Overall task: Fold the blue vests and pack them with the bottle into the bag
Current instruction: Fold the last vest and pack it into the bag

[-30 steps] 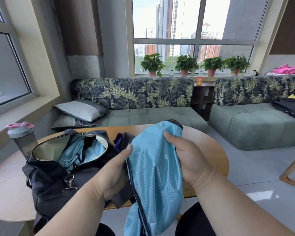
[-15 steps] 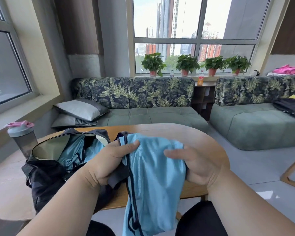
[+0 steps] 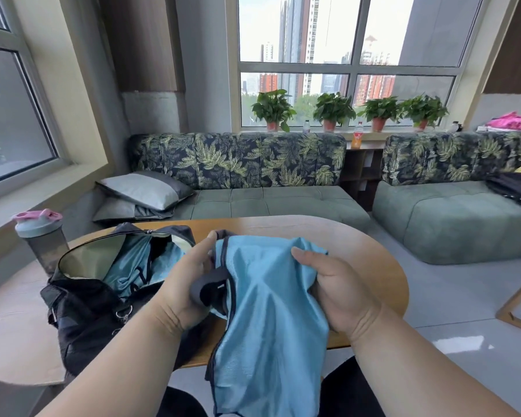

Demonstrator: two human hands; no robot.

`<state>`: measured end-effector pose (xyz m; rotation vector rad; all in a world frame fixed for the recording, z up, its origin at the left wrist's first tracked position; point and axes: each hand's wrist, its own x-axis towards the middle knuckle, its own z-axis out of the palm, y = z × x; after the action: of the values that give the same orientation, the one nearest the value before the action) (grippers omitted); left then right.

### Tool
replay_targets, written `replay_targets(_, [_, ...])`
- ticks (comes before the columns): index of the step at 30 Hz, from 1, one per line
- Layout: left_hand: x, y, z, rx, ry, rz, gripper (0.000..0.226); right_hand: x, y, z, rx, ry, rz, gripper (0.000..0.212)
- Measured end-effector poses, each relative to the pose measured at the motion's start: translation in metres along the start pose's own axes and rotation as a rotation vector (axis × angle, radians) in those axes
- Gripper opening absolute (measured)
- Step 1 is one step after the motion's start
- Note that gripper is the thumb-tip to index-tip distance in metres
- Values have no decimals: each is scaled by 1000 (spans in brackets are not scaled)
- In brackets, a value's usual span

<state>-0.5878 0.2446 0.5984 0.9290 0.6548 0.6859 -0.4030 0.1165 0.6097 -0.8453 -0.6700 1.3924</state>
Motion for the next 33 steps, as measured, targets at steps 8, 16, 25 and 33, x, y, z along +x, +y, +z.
replay_targets(8, [7, -35, -6, -9, 2, -322, 118, 16, -16, 16, 99, 130, -68, 52])
replay_targets(16, [-8, -25, 19, 42, -174, -255, 92, 21, -9, 8, 179, 123, -68, 35])
replay_targets(25, [-4, -24, 18, -42, -133, -85, 47, 23, -4, -2, 102, 130, 24, 49])
replay_targets(33, [2, -25, 12, -88, -72, 6, 49, 24, -1, -2, 102, 133, 28, 50])
